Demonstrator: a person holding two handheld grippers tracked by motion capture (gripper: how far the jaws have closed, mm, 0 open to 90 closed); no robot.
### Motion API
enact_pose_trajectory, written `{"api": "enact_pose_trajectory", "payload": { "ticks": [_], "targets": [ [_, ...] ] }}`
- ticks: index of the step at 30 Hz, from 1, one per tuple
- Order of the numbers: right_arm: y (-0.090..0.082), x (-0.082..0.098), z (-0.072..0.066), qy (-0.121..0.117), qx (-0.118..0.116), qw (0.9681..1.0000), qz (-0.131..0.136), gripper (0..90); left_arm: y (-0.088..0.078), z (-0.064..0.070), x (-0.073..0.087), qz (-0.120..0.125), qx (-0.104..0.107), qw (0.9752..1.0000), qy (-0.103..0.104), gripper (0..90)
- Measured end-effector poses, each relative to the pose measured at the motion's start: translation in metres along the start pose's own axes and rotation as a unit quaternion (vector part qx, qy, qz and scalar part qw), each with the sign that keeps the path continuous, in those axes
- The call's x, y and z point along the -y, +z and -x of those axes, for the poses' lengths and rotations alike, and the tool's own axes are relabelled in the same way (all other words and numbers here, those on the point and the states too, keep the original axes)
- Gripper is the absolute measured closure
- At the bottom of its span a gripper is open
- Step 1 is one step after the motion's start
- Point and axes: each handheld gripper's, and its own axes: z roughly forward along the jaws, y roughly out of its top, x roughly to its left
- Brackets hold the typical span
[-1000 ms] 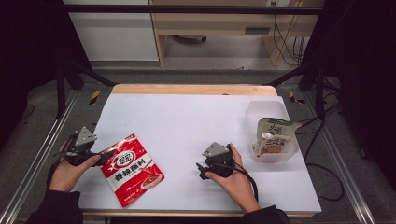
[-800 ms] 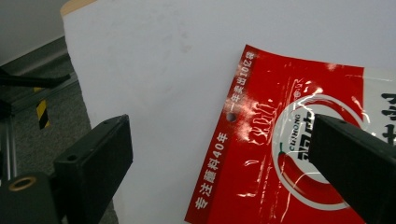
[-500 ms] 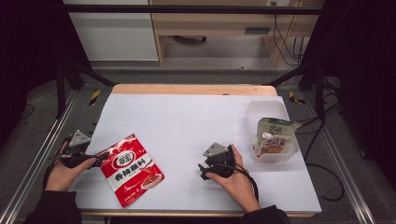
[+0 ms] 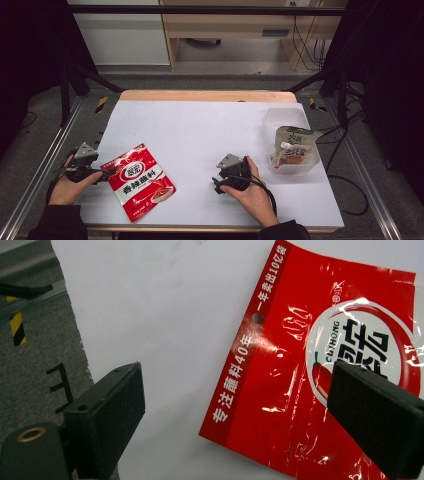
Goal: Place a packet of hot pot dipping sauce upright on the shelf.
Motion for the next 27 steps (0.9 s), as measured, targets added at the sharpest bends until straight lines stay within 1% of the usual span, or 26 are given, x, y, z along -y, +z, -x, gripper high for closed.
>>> {"api": "enact_pose_trajectory", "payload": {
  "ticks": [3, 5, 6, 8, 9, 14, 16, 18, 19, 22, 24, 25, 27],
  "targets": [
    [0.0002, 0.0001, -0.0005, 0.000, -0.002, 1.0000, -0.001, 9.7, 0.0018, 0.0019, 0.0018, -0.003, 0.005, 1.0000, -0.008, 8.2],
    [0.0007, 0.0003, -0.0003, -0.004, -0.002, 1.0000, -0.001, 9.7, 0.0030, 0.0024, 0.0025, -0.012, 0.007, 0.9999, -0.004, 8.3],
    [0.0007, 0.0003, -0.0003, -0.004, -0.002, 1.0000, -0.001, 9.7, 0.0030, 0.0024, 0.0025, -0.012, 0.007, 0.9999, -0.004, 8.3],
    [0.0009, 0.0004, -0.0006, -0.006, -0.004, 1.0000, -0.001, 9.7, 0.0045, 0.0026, 0.0033, -0.016, 0.010, 0.9998, -0.005, 8.8],
    [0.0009, 0.0004, -0.0008, -0.007, -0.003, 1.0000, -0.003, 9.7, 0.0056, 0.0025, 0.0043, -0.018, 0.012, 0.9997, -0.010, 9.3],
    [0.0009, 0.0004, -0.0008, -0.007, -0.004, 1.0000, -0.003, 9.7, 0.0051, 0.0011, 0.0052, -0.018, 0.013, 0.9997, -0.014, 10.1],
    [0.0009, 0.0004, -0.0007, -0.008, -0.004, 1.0000, -0.003, 9.7, 0.0050, 0.0006, 0.0056, -0.024, 0.015, 0.9996, -0.010, 10.3],
    [0.0008, 0.0004, -0.0010, -0.008, -0.006, 1.0000, -0.003, 9.7, 0.0061, 0.0016, 0.0062, -0.024, 0.017, 0.9995, -0.013, 11.1],
    [0.0006, 0.0005, -0.0012, -0.009, -0.006, 0.9999, -0.002, 9.7, 0.0062, 0.0017, 0.0063, -0.030, 0.019, 0.9993, -0.007, 11.3],
    [0.0005, 0.0004, -0.0014, -0.008, -0.007, 0.9999, -0.001, 9.7, 0.0066, 0.0027, 0.0062, -0.031, 0.022, 0.9993, -0.005, 12.4],
    [0.0004, 0.0005, -0.0013, -0.008, -0.007, 0.9999, -0.003, 9.7, 0.0069, 0.0034, 0.0063, -0.036, 0.024, 0.9991, -0.001, 14.2],
    [0.0004, 0.0005, -0.0014, -0.008, -0.007, 0.9999, -0.004, 9.7, 0.0072, 0.0043, 0.0064, -0.039, 0.027, 0.9989, 0.004, 15.5],
    [0.0006, 0.0005, -0.0014, -0.008, -0.008, 0.9999, -0.004, 9.7, 0.0072, 0.0050, 0.0063, -0.040, 0.029, 0.9988, 0.005, 16.5]
  ]
}}
